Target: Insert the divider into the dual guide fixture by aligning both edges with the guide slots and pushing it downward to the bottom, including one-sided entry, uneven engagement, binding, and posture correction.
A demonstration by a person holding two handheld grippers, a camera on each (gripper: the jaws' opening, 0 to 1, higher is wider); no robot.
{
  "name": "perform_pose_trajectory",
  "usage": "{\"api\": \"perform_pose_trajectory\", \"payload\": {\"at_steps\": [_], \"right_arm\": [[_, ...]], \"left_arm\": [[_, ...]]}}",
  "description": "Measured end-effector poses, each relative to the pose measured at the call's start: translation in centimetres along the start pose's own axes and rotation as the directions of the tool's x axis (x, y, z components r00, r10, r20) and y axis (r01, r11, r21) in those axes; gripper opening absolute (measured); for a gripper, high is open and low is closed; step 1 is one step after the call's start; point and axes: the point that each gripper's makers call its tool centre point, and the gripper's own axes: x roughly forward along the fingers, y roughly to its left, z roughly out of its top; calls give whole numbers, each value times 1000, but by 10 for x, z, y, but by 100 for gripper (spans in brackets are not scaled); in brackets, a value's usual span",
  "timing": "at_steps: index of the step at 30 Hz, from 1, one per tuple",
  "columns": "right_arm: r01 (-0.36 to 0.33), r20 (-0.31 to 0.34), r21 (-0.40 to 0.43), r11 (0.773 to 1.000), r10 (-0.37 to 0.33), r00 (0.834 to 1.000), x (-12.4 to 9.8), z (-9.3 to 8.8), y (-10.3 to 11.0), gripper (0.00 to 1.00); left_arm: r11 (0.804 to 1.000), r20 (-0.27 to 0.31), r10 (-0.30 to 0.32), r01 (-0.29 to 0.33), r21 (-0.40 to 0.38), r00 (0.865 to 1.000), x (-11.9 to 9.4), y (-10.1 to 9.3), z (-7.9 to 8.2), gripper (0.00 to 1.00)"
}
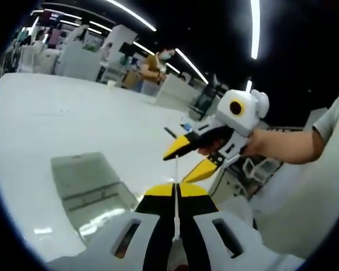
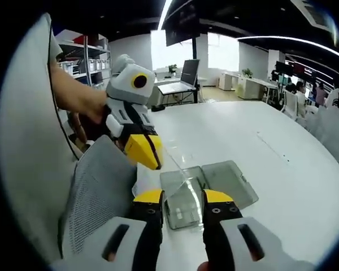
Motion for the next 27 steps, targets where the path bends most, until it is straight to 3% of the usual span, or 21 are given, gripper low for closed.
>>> {"api": "perform_pose_trajectory", "payload": {"at_steps": [16,24,27], "right_arm": [[-132,41,79,988,129,991,-1,-5,16,23],[-208,122,141,968,191,974,-5,6,24,21],[-257,173,173,951,227,958,-7,14,30,20]], "left_arm": [[995,55,-97,98,-18,994,-6,-11,17,0],[990,72,-138,139,-18,988,-6,-17,23,0],[988,76,-151,152,-13,986,-6,-19,24,0]]}}
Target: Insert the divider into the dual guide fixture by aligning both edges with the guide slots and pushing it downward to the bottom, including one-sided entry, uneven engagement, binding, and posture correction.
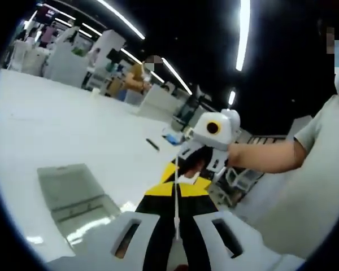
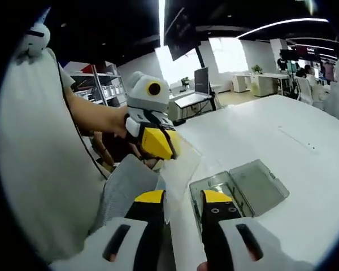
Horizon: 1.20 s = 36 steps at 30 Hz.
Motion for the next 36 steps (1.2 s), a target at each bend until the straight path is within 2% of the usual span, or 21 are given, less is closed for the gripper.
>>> {"api": "perform_pose_trajectory", "payload": {"at_steps": [10,26,36], "right_arm": [[-71,48,56,996,68,997,1,6,12,14],[-116,77,120,986,108,991,2,5,17,10],[-141,103,164,976,125,987,5,4,21,12]], "left_arm": [[999,13,-36,36,-14,999,1,-6,0,0],[997,45,-59,61,-47,997,-2,-7,1,0],[996,63,-68,72,-62,996,-3,-8,3,0]]}}
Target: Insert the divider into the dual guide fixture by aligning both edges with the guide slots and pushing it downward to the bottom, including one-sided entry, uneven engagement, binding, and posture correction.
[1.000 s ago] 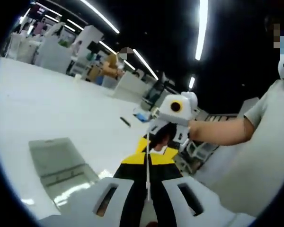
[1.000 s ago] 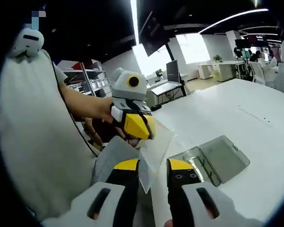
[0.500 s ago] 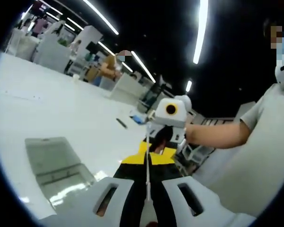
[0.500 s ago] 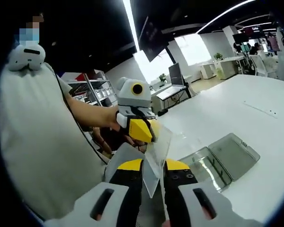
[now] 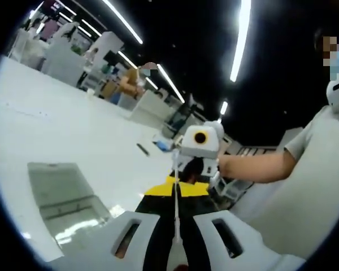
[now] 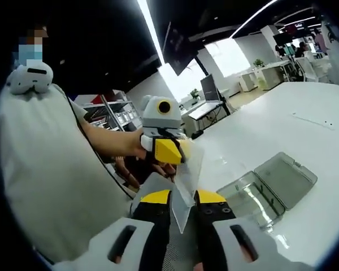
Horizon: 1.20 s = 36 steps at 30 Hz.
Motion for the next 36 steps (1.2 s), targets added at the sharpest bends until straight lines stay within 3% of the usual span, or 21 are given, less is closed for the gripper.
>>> {"api": "perform_pose_trajectory", "payload": {"at_steps": [13,36], "right_arm": [[-30,84,70,997,24,996,-4,8,0,6],[-32,86,97,995,23,996,-3,9,3,0]], "left_arm": [[1000,28,-17,18,-23,999,0,-4,4,0],[997,45,-10,14,-70,999,-4,0,1,0]]}}
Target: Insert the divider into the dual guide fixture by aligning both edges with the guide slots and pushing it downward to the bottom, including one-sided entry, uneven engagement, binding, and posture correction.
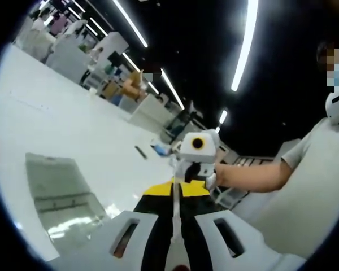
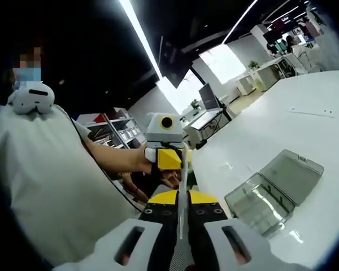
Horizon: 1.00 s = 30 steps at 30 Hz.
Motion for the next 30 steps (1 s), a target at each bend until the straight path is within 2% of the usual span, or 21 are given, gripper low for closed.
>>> {"api": "perform_pose_trajectory", "payload": {"at_steps": [11,17,24,29,30], "right_arm": [[59,-39,6,998,-58,998,4,2,-3,0],[108,-53,18,994,-107,993,4,6,-6,0],[175,-72,38,984,-172,983,0,7,-13,0],[214,-79,78,974,-208,975,1,4,-20,0],[219,-82,79,973,-212,974,2,4,-21,0]], "left_arm": [[999,4,32,-32,9,999,-3,5,0,3],[997,-2,71,-71,43,997,-6,12,-2,3],[990,-8,112,-110,87,994,-12,14,-5,9],[974,-28,180,-174,149,983,-19,21,-10,13],[964,-41,213,-203,173,976,-22,26,-13,14]]}}
